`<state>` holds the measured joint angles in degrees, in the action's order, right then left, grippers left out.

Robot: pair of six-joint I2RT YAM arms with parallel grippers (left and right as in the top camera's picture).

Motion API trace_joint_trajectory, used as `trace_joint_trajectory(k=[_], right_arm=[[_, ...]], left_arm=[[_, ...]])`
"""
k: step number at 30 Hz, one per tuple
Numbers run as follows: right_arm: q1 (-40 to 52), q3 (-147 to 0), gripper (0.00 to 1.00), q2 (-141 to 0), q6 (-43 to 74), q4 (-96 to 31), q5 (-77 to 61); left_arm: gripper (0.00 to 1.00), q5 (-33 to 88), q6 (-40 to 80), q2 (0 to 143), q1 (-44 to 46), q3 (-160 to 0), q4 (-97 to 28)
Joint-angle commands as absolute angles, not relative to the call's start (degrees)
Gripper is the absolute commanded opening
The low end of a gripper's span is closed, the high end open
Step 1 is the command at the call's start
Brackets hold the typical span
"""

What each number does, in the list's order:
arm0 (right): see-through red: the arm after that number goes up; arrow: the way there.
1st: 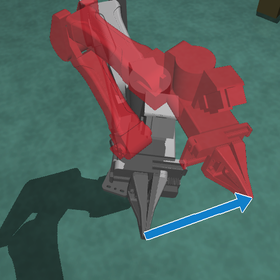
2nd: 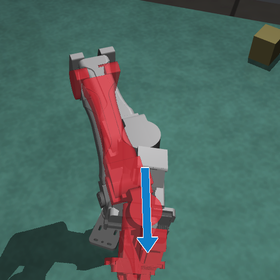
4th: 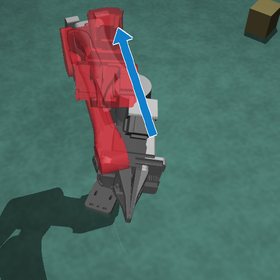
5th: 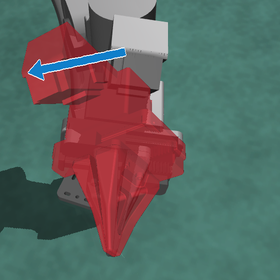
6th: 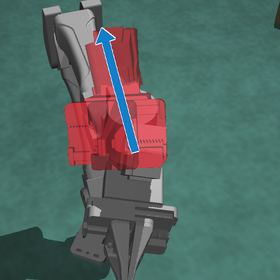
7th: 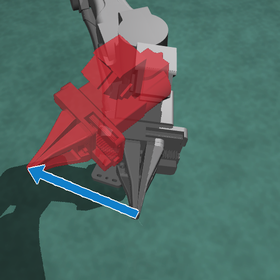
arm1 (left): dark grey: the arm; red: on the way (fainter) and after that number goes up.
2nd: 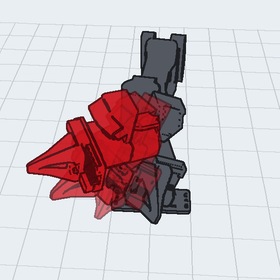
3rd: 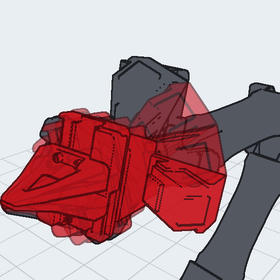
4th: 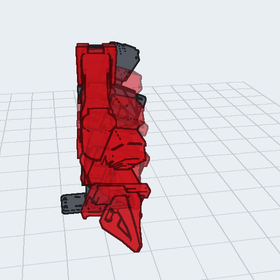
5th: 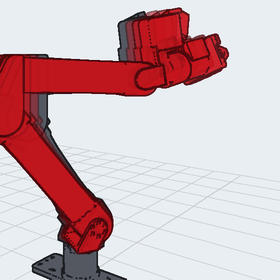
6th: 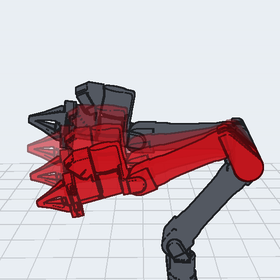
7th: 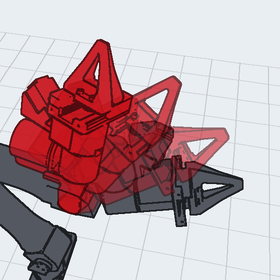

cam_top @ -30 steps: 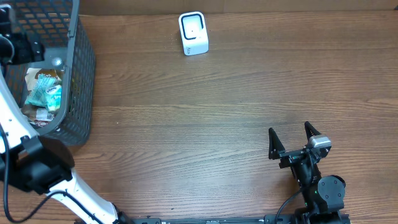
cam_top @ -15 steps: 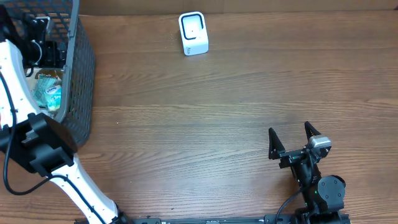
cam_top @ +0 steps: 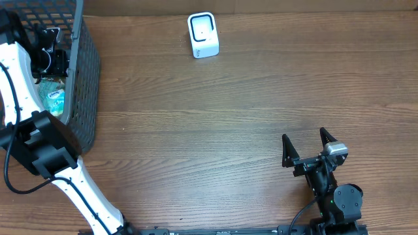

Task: Scan the item barcode
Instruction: 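Lower the left gripper into the basket and grasp the yellow bottle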

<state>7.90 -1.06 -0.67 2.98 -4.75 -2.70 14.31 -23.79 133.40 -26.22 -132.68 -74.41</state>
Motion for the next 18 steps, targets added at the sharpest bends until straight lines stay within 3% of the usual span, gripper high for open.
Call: trace_joint_trajectory(k=[1, 8, 14, 18], right_arm=[[7.66, -0.45, 1.0, -0.19, 2.92, -4.64, -2.44], [7.66, -0.45, 1.0, -0.19, 2.92, -4.62, -2.46], [7.66, -0.45, 1.0, -0.19, 2.92, -4.62, -2.46], [7.66, -0.45, 1.0, -0.19, 2.92, -4.62, -2.46]], left_arm=[[0.7, 13.96, -22.65, 133.78, -26.11, -132.31, -74.56], [0.63, 13.91, -22.33, 133.78, -26.11, -131.98, -74.59], [0.65, 12.88, -21.61, 133.78, -26.11, -129.75, -74.08], [0.56, 12.88, -21.45, 133.78, -26.11, -129.43, -73.89]])
